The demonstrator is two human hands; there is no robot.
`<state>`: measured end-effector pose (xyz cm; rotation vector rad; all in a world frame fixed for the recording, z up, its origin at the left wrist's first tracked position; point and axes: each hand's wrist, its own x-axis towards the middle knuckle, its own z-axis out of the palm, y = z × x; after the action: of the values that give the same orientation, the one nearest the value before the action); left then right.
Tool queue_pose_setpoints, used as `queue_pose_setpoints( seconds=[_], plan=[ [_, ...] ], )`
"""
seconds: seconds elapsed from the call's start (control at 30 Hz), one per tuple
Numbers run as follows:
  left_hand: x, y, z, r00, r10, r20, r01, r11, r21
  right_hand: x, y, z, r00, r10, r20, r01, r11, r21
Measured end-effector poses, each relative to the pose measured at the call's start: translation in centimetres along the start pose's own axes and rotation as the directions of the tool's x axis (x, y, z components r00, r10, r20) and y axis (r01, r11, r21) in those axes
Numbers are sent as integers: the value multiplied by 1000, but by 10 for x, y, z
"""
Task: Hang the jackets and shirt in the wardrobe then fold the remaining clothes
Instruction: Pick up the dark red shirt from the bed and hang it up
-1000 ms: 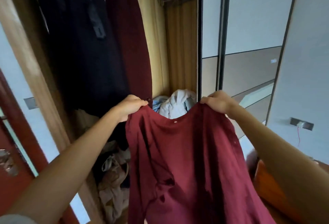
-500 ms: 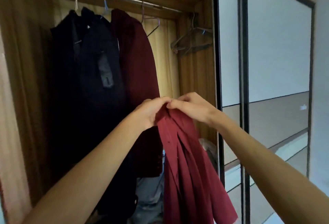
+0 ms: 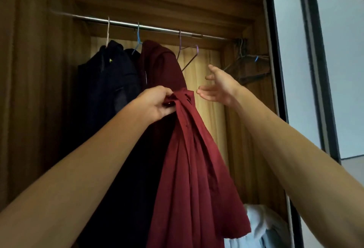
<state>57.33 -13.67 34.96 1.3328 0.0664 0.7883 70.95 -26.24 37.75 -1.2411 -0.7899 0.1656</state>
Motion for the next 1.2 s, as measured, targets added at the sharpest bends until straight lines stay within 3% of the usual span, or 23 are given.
queue_pose_setpoints(
  seconds=[0.2, 0.3, 0.37, 0.47, 0.53, 0.6, 0.7, 0.87, 1.0, 1.1, 1.2],
  plan=[
    [26, 7, -1, 996, 55, -70, -54, 998, 17, 74, -38, 18, 992, -28, 125, 5, 983, 182],
    [31, 7, 0, 991, 89, -99, -88, 996, 20, 99, -50, 33, 988, -86, 131, 68, 988, 139],
    [35, 5, 0, 990, 96, -107, -95, 995, 20, 115, -51, 45, 985, -132, 111, 121, 987, 101],
    [38, -2, -2, 989, 102, -104, -99, 994, 37, 140, -44, 54, 980, -198, -23, 198, 961, 193],
    [40, -5, -4, 990, 99, -96, -94, 994, 53, 146, -42, 50, 961, -245, -127, 256, 963, 87],
    [42, -6, -7, 991, 100, -92, -94, 993, 68, 146, -40, 43, 940, -305, -152, 312, 950, 20],
    [43, -9, -11, 992, 90, -89, -80, 990, 115, 141, -38, 35, 919, -372, -132, 384, 920, 80],
    [38, -33, -16, 996, 24, -82, -10, 986, 164, 93, 5, 18, 901, -424, -94, 429, 902, 50],
    [27, -78, -4, 990, -21, 140, 2, 991, 133, 26, 58, -9, 901, -405, -153, 421, 903, 90],
    [19, -121, 5, 952, -178, 250, 165, 984, 71, -39, 99, -37, 905, -356, -234, 400, 899, 179],
    [9, -169, 14, 888, -349, 299, 365, 931, 0, -121, 150, -63, 944, -251, -212, 297, 928, 224]
  ],
)
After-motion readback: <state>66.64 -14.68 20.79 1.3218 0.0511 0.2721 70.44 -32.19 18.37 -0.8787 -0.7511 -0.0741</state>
